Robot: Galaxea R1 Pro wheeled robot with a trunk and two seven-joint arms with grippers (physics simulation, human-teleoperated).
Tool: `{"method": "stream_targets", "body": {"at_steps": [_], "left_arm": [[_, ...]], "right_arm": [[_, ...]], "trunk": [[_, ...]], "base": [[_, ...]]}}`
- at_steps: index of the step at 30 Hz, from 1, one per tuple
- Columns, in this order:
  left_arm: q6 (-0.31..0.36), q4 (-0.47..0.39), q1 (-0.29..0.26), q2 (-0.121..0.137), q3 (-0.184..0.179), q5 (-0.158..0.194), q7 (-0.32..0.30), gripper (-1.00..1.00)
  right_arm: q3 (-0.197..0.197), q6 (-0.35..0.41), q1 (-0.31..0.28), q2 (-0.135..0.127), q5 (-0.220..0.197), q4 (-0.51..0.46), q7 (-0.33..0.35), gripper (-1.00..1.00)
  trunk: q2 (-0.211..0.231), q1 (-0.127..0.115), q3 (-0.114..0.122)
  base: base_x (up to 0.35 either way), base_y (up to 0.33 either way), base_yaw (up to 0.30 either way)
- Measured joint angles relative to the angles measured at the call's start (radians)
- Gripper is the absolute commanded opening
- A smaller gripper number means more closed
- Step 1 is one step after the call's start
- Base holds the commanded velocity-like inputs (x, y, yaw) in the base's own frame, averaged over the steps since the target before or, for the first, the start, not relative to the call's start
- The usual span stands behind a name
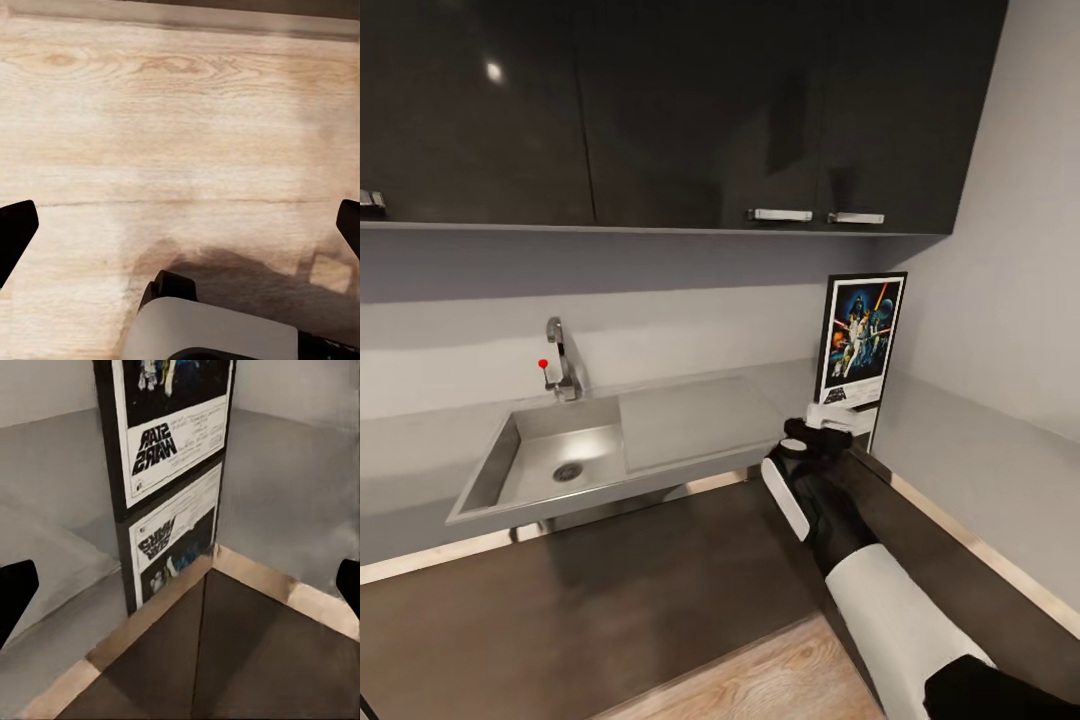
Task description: Pick up the poster from the kitchen countertop and hang it on one of the wall nails in the kitchen.
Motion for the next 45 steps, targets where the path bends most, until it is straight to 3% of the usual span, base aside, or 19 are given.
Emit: {"method": "stream_targets", "body": {"at_steps": [3, 7, 11, 20, 45], "left_arm": [[0.001, 0.0, 0.0, 0.0, 0.0, 0.0, 0.0, 1.0], [0.001, 0.0, 0.0, 0.0, 0.001, 0.0, 0.0, 1.0], [0.001, 0.0, 0.0, 0.001, 0.007, 0.0, 0.0, 1.0], [0.002, 0.004, 0.0, 0.001, 0.069, 0.0, -0.001, 1.0], [0.002, 0.05, 0.0, 0.012, 0.088, 0.0, -0.007, 1.0]], "right_arm": [[0.066, -0.032, -0.002, 0.0, -0.028, -0.001, -0.094, 1.0], [0.083, -0.052, -0.002, 0.0, -0.035, -0.001, -0.118, 1.0], [0.088, -0.058, -0.002, 0.0, -0.037, -0.001, -0.124, 1.0], [0.095, -0.06, -0.002, 0.0, -0.038, 0.0, -0.126, 1.0], [0.096, -0.063, 0.0, 0.0, -0.038, 0.008, -0.125, 1.0]], "trunk": [[0.0, 0.0, 0.0], [0.0, 0.0, 0.0], [0.0, 0.0, 0.0], [0.0, 0.0, 0.0], [0.0, 0.0, 0.0]], "base": [[0.18, 0.0, 0.0], [0.067, 0.0, 0.0], [0.193, 0.0, 0.0], [0.131, -0.017, 0.0], [0.071, -0.014, 0.0]]}}
